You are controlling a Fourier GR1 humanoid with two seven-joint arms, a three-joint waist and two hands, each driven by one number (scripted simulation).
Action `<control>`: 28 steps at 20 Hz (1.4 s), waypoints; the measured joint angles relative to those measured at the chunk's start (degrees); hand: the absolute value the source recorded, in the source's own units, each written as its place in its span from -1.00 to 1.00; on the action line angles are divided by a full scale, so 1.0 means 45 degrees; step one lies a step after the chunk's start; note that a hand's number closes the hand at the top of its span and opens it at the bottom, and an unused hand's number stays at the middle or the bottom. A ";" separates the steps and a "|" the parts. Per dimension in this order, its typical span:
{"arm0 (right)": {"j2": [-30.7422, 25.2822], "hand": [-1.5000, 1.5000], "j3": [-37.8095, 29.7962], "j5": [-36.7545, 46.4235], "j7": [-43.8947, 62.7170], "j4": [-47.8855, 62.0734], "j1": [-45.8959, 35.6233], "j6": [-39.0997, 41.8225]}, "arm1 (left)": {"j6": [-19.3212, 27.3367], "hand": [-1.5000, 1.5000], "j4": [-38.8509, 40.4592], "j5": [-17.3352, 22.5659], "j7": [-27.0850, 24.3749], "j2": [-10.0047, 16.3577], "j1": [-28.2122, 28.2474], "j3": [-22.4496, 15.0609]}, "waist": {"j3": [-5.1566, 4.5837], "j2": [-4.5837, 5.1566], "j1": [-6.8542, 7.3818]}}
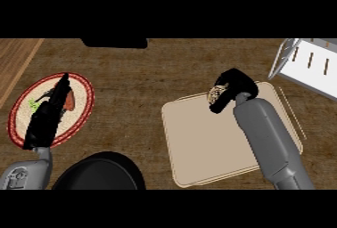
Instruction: Pick the cupcake from the tray and place it in the tiered basket
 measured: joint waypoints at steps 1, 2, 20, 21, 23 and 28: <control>0.0096 1.00 -0.0148 0.0266 0.0324 0.0210 -0.0380 -0.0739 | 0.0052 0.00 0.0037 -0.0030 -0.0013 -0.0081 -0.0074 -0.0050 | 0.0003 0.0029 0.0054; 0.0251 1.00 -0.0293 0.0515 0.0667 0.0395 -0.0730 -0.1514 | 0.0019 0.00 0.0045 -0.0021 0.0031 -0.0067 -0.0172 -0.0058 | 0.0006 0.0046 0.0104; -0.1861 1.00 -0.0957 0.4883 0.2607 0.2823 -0.6159 -0.7805 | 0.0045 0.00 0.0195 -0.0119 0.0134 -0.0030 -0.0192 0.0054 | -0.0001 -0.0098 -0.0194; -0.2122 1.00 -0.0996 0.4934 0.2579 0.2981 -0.6350 -0.7565 | 0.0047 0.00 0.0162 -0.0107 0.0174 -0.0020 -0.0182 0.0090 | 0.0002 -0.0106 -0.0225; -0.2457 1.00 -0.1107 0.4939 0.2451 0.3331 -0.6706 -0.7206 | 0.0071 0.00 0.0139 -0.0137 0.0198 -0.0043 -0.0170 0.0093 | 0.0002 -0.0116 -0.0263; -0.3332 1.00 -0.1986 0.4198 0.1096 0.4312 -0.7240 -0.7353 | 0.0103 0.00 0.0159 -0.0243 0.0189 -0.0105 -0.0164 0.0040 | 0.0007 -0.0084 -0.0228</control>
